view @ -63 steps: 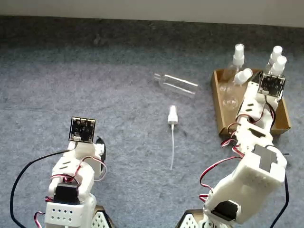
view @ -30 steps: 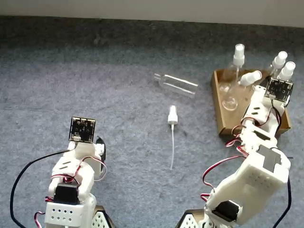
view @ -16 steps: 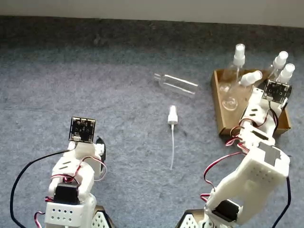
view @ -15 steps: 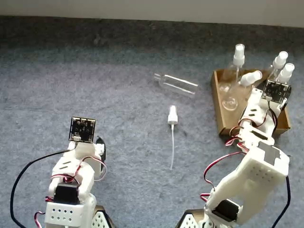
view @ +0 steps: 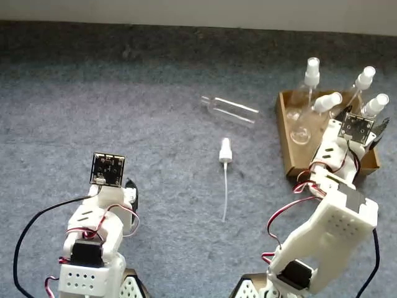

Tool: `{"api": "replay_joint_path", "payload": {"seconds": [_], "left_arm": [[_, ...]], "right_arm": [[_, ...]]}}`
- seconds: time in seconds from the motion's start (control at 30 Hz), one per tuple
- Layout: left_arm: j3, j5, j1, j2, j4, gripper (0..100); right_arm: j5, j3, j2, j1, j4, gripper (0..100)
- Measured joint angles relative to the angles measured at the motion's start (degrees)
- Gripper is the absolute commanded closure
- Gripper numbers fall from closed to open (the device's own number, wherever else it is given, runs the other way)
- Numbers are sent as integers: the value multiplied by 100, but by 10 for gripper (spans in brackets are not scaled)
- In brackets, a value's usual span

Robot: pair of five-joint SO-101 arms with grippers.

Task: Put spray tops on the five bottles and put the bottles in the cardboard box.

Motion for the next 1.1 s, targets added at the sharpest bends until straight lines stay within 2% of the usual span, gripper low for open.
{"api": "replay_joint_path", "payload": {"seconds": [0.3,0.63,1.1], "left_arm": [[0,0,0,0,0,992],[0,0,0,0,0,992],[0,0,0,0,0,992]], "right_arm": [[0,0,0,0,105,695],[-308,0,-818,0,1767,695],[-316,9,-2259,0,3833,695]]}}
